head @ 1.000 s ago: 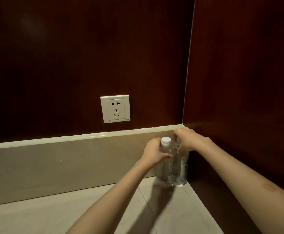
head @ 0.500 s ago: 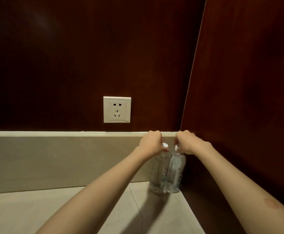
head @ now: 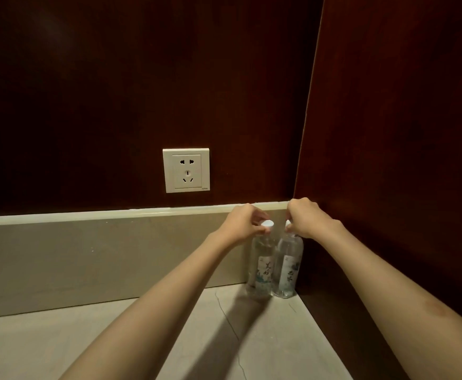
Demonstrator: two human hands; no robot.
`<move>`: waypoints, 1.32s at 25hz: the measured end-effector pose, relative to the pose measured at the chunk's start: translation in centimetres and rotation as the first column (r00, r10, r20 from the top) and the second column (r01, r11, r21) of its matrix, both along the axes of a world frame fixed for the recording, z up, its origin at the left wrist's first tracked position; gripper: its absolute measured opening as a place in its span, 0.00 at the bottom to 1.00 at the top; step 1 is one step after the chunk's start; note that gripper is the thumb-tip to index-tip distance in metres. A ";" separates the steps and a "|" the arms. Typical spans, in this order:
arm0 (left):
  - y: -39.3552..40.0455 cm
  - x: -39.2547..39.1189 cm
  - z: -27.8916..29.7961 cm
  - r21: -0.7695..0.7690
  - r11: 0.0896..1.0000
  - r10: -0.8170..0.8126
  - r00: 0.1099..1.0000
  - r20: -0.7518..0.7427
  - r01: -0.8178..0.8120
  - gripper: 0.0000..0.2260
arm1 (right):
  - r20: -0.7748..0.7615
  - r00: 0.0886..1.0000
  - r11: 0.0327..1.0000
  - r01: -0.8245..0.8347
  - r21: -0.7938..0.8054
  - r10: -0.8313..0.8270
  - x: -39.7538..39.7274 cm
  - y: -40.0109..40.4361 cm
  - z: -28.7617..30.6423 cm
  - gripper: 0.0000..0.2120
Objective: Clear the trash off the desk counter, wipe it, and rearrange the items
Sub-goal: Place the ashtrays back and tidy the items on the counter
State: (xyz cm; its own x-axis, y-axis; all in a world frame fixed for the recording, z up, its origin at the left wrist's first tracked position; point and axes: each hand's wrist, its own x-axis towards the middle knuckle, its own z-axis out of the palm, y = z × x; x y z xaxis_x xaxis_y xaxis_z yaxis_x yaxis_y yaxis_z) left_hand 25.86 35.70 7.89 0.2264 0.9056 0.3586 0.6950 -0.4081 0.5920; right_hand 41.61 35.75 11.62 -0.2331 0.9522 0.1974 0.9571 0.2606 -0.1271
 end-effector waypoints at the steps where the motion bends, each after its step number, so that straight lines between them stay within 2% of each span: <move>1: 0.0 -0.1 0.0 0.001 1.000 -0.011 1.000 -0.005 0.011 0.17 | -0.008 1.000 1.000 0.013 0.008 -0.013 -0.1 0.0 -0.1 0.15; 8: -0.2 -0.1 -0.2 -0.012 1.000 -0.016 1.000 -0.004 0.016 0.19 | -0.055 0.995 0.996 0.082 0.026 -0.081 -0.5 -0.2 -0.7 0.16; 14: -1.6 -0.8 -0.1 -0.067 0.997 0.026 1.000 -0.011 -0.026 0.22 | -0.001 0.998 0.998 0.068 -0.005 -0.068 0.0 -1.1 -0.9 0.15; 19: -3.0 -3.7 1.2 -0.164 0.984 0.029 0.965 -0.260 -0.073 0.24 | 0.121 0.992 0.989 0.041 -0.140 -0.024 0.1 -4.0 2.5 0.20; 21: -4.2 -4.5 1.6 -0.204 0.976 0.001 0.948 -0.318 -0.070 0.22 | 0.154 0.988 0.982 0.006 -0.187 0.024 -0.7 -5.0 3.1 0.19; 25: -7.2 -6.0 2.2 -0.245 0.967 -0.038 0.902 -0.430 -0.076 0.20 | 0.172 0.971 0.943 -0.105 -0.315 0.166 -2.7 -6.5 2.0 0.15; 33: -14.7 -13.1 0.9 -0.326 0.917 -0.039 0.760 -0.649 -0.231 0.21 | 0.178 0.917 0.877 -0.264 -0.402 0.357 -9.3 -10.5 -1.5 0.18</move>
State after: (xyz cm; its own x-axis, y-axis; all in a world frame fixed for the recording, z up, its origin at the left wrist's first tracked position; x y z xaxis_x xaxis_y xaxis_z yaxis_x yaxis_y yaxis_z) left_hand 12.74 21.01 8.79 0.1809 0.9639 -0.1955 0.9821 -0.1664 0.0885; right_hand 32.27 25.20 10.15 -0.5238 0.8151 -0.2473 0.8469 0.5295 -0.0487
